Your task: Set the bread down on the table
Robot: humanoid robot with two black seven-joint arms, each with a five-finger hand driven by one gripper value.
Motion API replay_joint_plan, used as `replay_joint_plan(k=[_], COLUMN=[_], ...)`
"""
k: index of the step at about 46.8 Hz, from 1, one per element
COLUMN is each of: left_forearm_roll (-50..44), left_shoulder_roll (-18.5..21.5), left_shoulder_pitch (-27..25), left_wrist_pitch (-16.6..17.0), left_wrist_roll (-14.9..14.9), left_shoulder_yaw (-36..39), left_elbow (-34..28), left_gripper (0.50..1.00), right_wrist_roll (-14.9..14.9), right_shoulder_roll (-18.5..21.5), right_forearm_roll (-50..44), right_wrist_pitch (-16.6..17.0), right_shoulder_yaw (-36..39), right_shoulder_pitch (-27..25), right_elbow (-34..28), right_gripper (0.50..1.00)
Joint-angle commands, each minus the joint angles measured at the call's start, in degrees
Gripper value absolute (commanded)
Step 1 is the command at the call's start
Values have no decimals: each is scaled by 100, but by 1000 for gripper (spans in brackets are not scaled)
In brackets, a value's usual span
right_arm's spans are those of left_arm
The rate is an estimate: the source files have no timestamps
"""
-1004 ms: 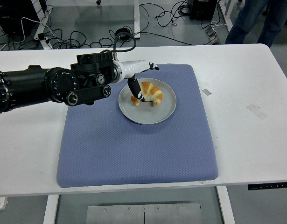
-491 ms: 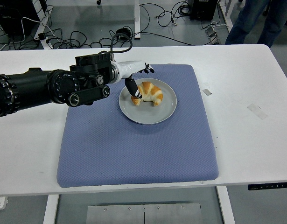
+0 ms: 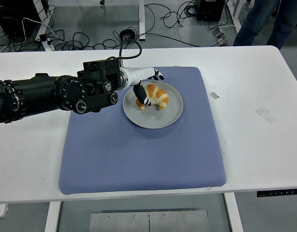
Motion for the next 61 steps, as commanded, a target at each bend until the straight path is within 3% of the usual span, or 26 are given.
replay_joint_plan(k=[1, 14, 28, 30, 47, 61], left_forearm_roll=[0, 0, 35, 44, -61, -263], left_shoulder_roll=[0, 0, 0, 0, 0, 290], left_shoulder_pitch=[4, 57, 39, 31, -57, 373], left_wrist_pitch=[8, 16, 34, 43, 60, 16], left_wrist_roll=[1, -25, -25, -25, 1, -78], left_shoulder_yaw=[1, -16, -16, -16, -166, -236], left_elbow=[-1, -1, -1, 7, 517, 1308], left_gripper=[899, 795, 563, 500, 500, 500], right_wrist_roll=[0, 0, 0, 0, 0, 0], right_shoulder_roll=[0, 0, 0, 0, 0, 0], right_forearm_roll=[0, 0, 0, 0, 0, 0], right_wrist_pitch=[0, 0, 0, 0, 0, 0], right_shoulder_yaw=[-8, 0, -8, -8, 0, 0], right_shoulder_pitch=[0, 0, 0, 0, 0, 0], right_elbow=[0, 0, 0, 0, 0, 0], right_gripper=[1000, 1000, 1000, 1000, 1000, 1000])
